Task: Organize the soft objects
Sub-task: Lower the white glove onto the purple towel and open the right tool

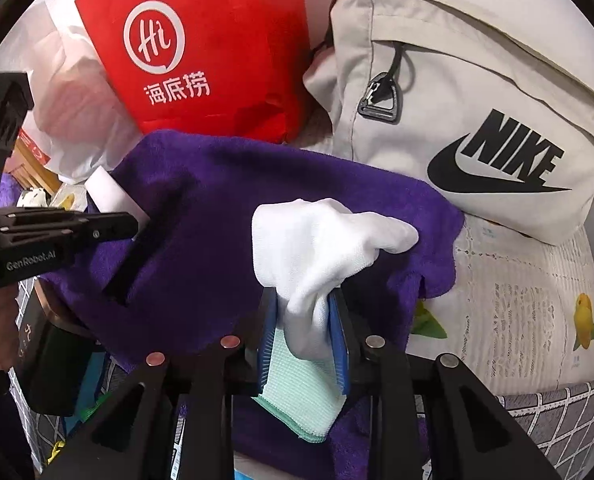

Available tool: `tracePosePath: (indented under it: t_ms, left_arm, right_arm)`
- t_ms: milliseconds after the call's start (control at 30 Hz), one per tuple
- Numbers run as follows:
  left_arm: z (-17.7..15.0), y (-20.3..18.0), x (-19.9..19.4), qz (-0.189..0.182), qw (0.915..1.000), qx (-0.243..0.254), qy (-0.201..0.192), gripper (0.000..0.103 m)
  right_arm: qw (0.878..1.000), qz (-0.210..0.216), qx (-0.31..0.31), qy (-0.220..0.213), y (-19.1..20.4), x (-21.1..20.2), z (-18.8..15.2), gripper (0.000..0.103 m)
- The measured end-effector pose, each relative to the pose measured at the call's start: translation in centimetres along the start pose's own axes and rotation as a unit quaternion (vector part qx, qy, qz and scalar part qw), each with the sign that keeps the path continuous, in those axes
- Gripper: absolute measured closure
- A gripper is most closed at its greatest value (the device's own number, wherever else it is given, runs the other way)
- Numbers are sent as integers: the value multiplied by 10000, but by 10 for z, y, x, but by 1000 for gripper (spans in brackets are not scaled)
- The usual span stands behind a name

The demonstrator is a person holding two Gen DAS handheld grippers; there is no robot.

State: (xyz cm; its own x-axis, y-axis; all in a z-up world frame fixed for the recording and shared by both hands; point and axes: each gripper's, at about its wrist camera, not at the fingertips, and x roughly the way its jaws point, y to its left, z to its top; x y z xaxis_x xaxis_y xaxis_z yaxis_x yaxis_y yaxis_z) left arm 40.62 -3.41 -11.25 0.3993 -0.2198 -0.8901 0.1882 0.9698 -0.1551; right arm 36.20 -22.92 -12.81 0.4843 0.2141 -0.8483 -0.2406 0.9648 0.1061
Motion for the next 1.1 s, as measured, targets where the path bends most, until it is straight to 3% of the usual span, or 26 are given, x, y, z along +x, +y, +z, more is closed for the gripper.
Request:
tracePosePath:
  t_ms: [267,367,600,767,833,1100]
  left_arm:
    - [0,5,-8,98,9999,-43,-13,99]
    - [-2,5,-18,128,9999,-18,-62,99]
    - [-15,5,-55,225,9995,25,-230,77]
    - [-28,-3,-86,185,9989,112,-416,72]
    - [-36,-8,-99,189,9984,137,-509,63]
    - [-87,-25,-135,230,9973,290,-629,62]
  right_arm:
    - [10000,28,15,-80,-3,-18,-1,69]
    - [9999,9,-16,-115,-1,-25,-1,55]
    - [9996,-84,-18,-266,8,-52,-9,54]
    - [9991,-23,13,-412,20,-77,-19,53]
    - [9989,-14,8,-473,26,-87,-25,53]
    - [9978,90,-30,-651,51,-130,-69,48]
